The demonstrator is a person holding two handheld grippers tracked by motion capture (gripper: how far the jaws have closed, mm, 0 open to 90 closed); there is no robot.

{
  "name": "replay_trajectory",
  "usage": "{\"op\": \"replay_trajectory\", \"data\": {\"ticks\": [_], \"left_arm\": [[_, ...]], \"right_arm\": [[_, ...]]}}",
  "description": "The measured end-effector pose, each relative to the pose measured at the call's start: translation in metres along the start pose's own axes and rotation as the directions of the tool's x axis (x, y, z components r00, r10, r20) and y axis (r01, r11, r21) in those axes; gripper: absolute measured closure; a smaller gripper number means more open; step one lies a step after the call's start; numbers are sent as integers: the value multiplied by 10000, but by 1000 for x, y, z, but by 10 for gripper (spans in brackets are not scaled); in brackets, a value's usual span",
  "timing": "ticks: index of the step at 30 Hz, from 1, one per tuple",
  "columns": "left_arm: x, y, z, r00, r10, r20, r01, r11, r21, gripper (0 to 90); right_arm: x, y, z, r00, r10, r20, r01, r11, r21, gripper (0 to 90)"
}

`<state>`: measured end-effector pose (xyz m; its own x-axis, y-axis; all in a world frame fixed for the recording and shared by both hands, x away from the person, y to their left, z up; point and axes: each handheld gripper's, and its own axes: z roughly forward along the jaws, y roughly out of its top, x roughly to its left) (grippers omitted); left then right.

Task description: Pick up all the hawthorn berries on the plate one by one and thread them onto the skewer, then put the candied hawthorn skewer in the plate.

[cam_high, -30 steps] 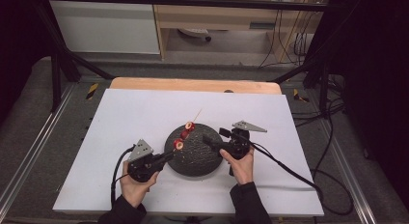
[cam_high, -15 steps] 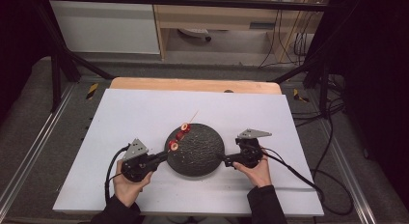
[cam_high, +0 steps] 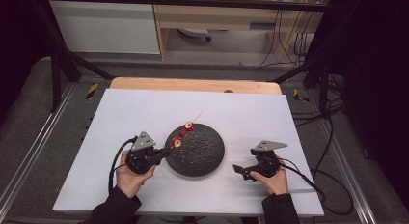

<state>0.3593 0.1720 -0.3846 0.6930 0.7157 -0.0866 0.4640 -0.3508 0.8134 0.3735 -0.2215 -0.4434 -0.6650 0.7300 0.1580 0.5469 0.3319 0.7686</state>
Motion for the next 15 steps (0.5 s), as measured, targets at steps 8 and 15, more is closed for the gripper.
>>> {"op": "replay_trajectory", "data": {"ticks": [8, 15], "left_arm": [[-2, 6, 18, 9998, 196, -4, -196, 9976, 658, 880], [-3, 7, 35, 9994, 314, -124, -297, 9927, 1167, 880]], "right_arm": [[-9, -18, -12, 9997, 238, -71, -238, 9997, -14, 6], [-14, -27, -19, 9991, 416, -58, -417, 9991, -105, 6]]}}
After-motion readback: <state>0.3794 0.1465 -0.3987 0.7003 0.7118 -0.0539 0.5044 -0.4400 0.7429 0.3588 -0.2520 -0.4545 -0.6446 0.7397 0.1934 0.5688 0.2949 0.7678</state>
